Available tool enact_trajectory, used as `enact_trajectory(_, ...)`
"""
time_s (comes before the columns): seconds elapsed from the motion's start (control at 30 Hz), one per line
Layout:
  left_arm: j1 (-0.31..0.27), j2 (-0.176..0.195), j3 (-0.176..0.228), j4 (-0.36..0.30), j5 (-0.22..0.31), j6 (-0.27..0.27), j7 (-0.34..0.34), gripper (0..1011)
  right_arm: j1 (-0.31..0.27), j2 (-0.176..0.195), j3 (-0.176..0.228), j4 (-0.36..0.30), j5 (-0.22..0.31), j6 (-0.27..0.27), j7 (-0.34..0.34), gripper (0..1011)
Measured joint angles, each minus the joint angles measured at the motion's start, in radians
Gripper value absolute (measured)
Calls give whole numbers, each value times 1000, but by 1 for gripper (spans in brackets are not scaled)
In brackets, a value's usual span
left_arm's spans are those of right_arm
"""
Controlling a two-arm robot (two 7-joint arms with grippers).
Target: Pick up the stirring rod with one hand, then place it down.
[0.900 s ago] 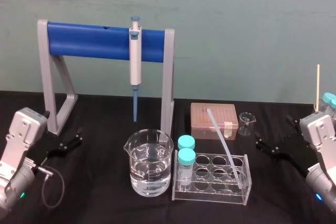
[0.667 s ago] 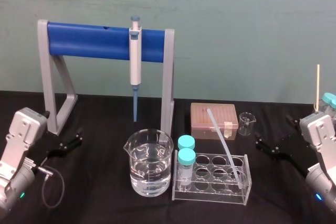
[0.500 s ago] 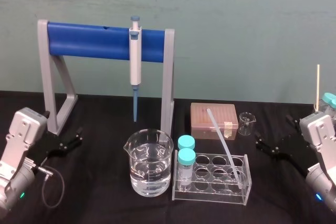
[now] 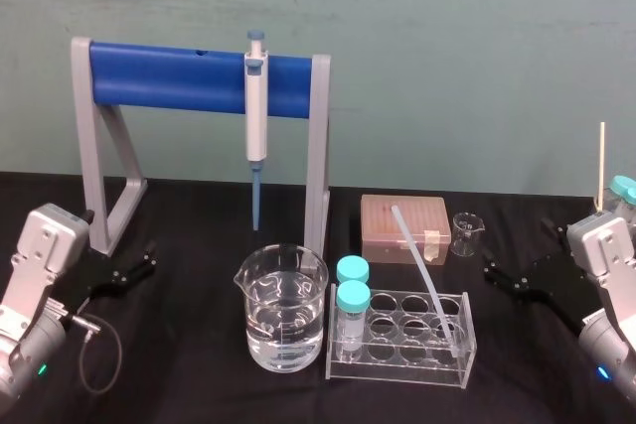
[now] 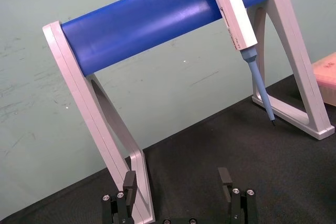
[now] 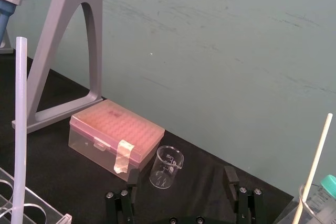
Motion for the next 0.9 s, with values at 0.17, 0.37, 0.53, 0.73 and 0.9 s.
enact_trajectory(0.17,0,0,0,0,0,0,0,1000,0,0,0,0,0,0,0,1003)
enact_trajectory(0.37,0,0,0,0,0,0,0,1001,0,0,0,0,0,0,0,1003)
enact_trajectory(0.53,0,0,0,0,0,0,0,1000,0,0,0,0,0,0,0,1003)
enact_trajectory(0.73,0,0,0,0,0,0,0,1000,0,0,0,0,0,0,0,1003)
enact_trajectory(0.9,0,0,0,0,0,0,0,1000,0,0,0,0,0,0,0,1003)
